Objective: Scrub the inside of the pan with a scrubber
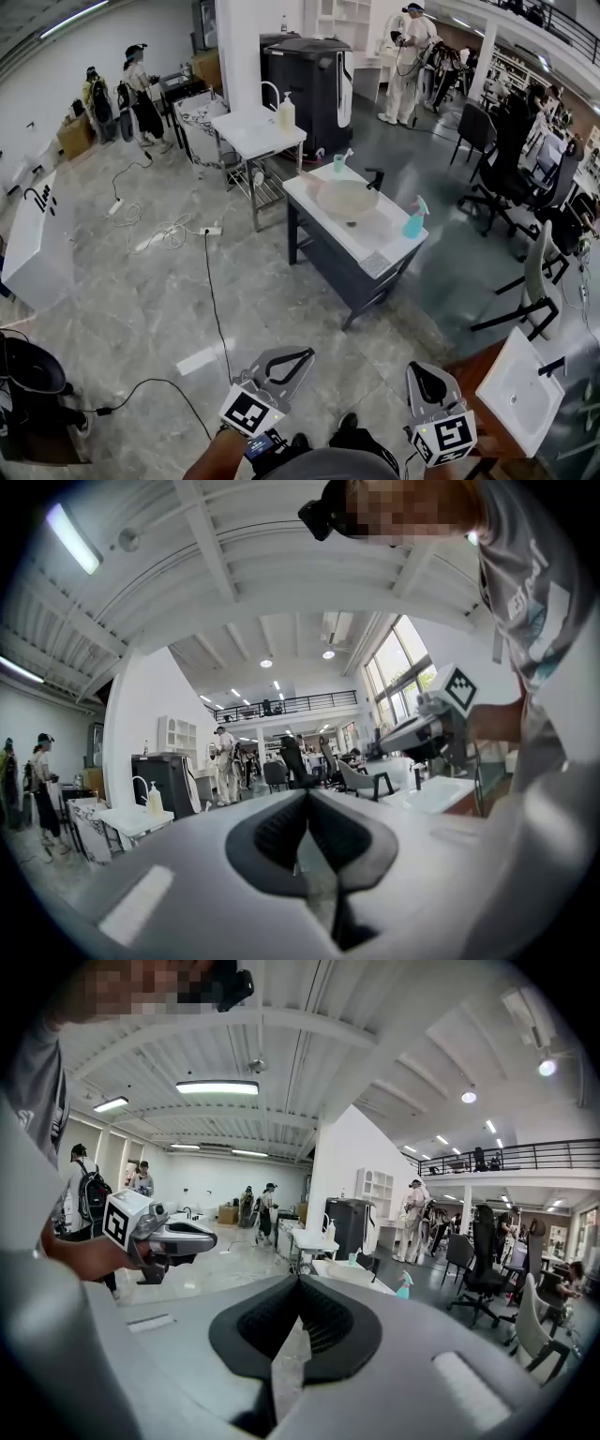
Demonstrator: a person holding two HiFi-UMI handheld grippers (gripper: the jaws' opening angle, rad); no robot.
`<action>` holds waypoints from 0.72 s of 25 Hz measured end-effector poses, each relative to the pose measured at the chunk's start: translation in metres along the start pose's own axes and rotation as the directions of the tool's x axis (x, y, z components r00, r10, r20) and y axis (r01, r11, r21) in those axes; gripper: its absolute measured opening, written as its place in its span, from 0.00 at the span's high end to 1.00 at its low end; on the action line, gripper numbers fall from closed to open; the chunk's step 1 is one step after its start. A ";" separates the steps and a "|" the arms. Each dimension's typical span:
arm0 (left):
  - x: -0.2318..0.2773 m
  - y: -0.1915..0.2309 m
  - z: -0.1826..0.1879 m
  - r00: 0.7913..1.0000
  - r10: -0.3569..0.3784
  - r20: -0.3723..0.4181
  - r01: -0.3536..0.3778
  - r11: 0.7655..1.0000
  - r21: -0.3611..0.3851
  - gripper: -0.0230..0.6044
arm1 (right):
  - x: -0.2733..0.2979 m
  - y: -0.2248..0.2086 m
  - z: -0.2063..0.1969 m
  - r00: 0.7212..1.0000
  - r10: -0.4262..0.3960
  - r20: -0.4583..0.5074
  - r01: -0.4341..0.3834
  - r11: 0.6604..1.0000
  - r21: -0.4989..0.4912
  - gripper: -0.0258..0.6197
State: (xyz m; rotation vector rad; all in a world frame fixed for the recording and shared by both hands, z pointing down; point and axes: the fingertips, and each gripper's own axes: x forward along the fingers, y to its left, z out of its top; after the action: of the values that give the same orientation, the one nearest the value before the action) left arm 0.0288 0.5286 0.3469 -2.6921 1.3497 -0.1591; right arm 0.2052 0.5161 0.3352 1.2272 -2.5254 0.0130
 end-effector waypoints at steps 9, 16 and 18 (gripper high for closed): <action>0.047 0.036 -0.012 0.997 0.055 -0.053 -0.054 0.998 0.023 0.96 | 0.067 -0.051 -0.006 0.998 0.054 0.018 -0.055 0.998 0.032 0.96; 0.122 0.068 -0.020 0.989 0.100 -0.113 -0.098 0.995 0.026 0.96 | 0.127 -0.118 0.006 0.990 0.134 0.040 -0.136 0.990 0.040 0.96; 0.147 0.076 -0.018 0.988 0.110 -0.106 -0.109 0.994 0.013 0.96 | 0.142 -0.141 0.008 0.989 0.144 0.041 -0.145 0.989 0.038 0.96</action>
State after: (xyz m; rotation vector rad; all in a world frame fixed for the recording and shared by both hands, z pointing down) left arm 0.0541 0.3643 0.3578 -2.6292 1.5195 -0.2992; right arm 0.2300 0.3181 0.3510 1.0658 -2.6542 0.0765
